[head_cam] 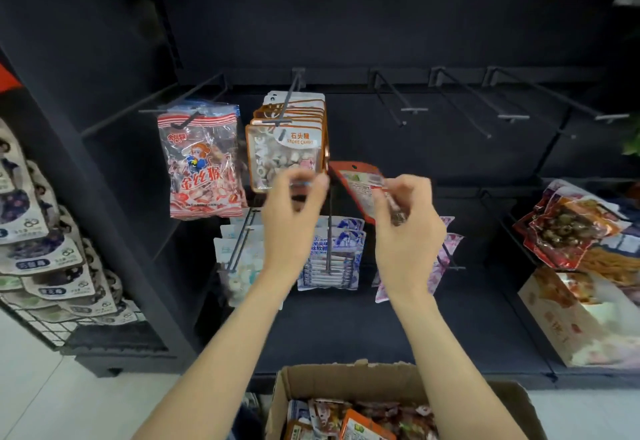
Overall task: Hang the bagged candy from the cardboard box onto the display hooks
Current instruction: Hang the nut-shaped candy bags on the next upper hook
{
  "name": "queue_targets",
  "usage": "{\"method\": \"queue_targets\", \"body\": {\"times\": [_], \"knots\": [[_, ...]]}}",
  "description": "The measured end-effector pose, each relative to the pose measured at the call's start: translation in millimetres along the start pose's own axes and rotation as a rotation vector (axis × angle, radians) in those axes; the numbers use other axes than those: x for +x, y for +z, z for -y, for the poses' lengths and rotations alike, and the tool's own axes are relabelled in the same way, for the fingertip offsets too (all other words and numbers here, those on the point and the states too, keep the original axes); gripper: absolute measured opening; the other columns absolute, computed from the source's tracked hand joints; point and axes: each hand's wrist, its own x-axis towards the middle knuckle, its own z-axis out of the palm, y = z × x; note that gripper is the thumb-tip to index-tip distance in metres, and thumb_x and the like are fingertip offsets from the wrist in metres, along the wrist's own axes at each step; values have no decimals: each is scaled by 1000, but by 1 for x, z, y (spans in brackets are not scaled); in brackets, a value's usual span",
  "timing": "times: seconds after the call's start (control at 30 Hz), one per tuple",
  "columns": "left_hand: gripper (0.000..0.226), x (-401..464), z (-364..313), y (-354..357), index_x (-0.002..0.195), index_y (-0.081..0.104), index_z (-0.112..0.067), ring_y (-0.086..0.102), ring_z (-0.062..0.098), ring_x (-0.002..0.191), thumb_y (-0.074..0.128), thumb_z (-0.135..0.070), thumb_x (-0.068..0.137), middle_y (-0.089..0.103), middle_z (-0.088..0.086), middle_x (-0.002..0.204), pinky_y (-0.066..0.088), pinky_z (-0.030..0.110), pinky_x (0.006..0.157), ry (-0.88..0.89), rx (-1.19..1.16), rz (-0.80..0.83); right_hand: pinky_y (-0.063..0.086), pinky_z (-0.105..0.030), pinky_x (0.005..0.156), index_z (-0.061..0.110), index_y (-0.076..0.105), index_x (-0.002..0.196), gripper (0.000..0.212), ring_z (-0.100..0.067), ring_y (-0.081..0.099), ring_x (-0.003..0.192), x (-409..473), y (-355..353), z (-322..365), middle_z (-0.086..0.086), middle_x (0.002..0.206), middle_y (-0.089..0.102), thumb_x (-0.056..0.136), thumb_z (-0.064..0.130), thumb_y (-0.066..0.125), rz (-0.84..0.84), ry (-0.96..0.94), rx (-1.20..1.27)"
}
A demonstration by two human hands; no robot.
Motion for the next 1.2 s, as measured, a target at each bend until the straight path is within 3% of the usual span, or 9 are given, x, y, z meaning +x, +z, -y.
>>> {"method": "queue_targets", "body": {"times": [0.1,0.27,0.43,0.53,0.63,0.77,0.93,1.07,1.2], "knots": [[60,-22,-29,15,120,56,-21,62,8,105,64,-60,74,66,-3,114,50,28,90,-276,-366,331,50,-36,71,10,66,85,22,-16,61,85,-11,6,-2,3,90,68,76,-9,60,-31,-278,-136],[19,-4,-30,13,111,63,-16,67,14,95,50,-17,97,70,2,103,52,23,76,-287,-387,195,41,-32,103,9,65,111,28,-22,50,123,-20,-8,-19,-9,128,57,84,14,71,344,-444,7],[13,32,-29,15,101,59,-33,60,2,95,49,-25,98,62,-19,96,47,14,81,-71,39,460,28,-33,112,26,55,125,36,-16,25,140,14,-40,-27,-3,150,29,91,22,64,168,-57,-80],[14,47,-35,34,106,60,-30,57,-8,89,49,-26,98,59,-23,92,44,2,67,-30,105,522,52,-33,92,32,54,126,35,-9,53,117,48,-45,-38,1,131,51,94,16,57,313,239,85],[12,55,-32,55,105,60,-26,59,-8,87,54,-22,96,61,-19,94,49,7,66,15,-1,369,56,-29,70,29,60,123,32,-19,65,85,70,-39,-48,1,100,60,96,14,54,223,279,71],[15,64,-23,81,110,59,-21,60,-3,91,56,-20,94,62,-13,100,52,14,71,124,-20,207,55,-28,76,32,60,125,32,-11,60,84,91,-25,-60,-2,103,58,98,16,52,153,264,15],[27,77,-16,95,120,54,-19,63,6,94,59,-18,93,58,-9,108,56,17,67,-3,-94,182,51,-25,84,30,56,131,41,-9,53,85,107,-16,-67,0,103,52,97,8,48,215,272,-75],[23,80,-11,99,116,56,-14,61,0,93,57,-12,93,57,-11,107,52,12,64,47,-86,180,44,-10,73,27,56,131,41,-8,52,82,111,-19,-71,2,99,51,96,6,48,182,212,-106],[19,85,-1,105,111,57,-20,61,7,95,58,-14,93,59,-10,107,55,18,68,25,-54,149,44,-7,72,26,55,133,39,-5,52,84,105,-18,-76,0,106,50,97,11,50,231,167,-166]]}}
